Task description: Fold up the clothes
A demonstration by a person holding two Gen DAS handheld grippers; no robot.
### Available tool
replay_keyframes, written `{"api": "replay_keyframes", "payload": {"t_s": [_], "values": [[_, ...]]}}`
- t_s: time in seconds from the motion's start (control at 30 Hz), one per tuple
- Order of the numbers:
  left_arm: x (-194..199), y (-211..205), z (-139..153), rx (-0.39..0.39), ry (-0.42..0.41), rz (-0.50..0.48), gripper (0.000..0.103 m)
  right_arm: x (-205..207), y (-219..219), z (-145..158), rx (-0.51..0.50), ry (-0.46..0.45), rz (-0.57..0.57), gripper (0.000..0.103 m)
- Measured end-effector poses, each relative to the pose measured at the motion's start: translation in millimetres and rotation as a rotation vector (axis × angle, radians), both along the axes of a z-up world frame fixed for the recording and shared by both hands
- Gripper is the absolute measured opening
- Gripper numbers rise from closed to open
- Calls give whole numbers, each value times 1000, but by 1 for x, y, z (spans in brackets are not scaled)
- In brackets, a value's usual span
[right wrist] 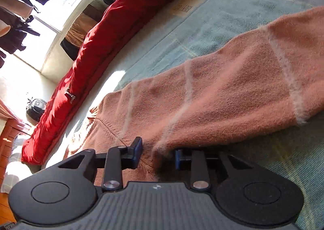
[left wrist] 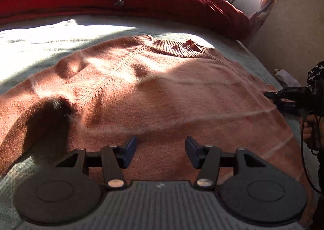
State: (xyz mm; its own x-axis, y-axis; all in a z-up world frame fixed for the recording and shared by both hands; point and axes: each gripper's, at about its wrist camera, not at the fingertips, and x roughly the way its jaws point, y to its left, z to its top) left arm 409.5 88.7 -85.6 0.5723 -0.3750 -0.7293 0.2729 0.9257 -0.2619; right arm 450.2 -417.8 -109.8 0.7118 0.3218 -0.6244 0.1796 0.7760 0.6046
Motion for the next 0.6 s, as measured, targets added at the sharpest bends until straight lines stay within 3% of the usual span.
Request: {"api": "replay_keyframes", "payload": {"t_s": [0.1,0.2,0.27,0.33,0.5,0.6], "values": [[2,10,2,74,1,46,54,6,10,11,-212,-5,44,20],[2,8,11,56,-23,28,54,7,23,21,-323,68,80,36],[2,4,18,37,-45,7,56,-5,32,35,-370,76,106,60],[1,1,25,19,-67,-14,59,-21,42,51,-403,50,131,71],[3,-22,17,56,-100,-99,59,-32,103,69,-402,-100,320,83],[4,-40,5,101,-114,-159,61,-24,149,52,-474,-97,444,83]]}}
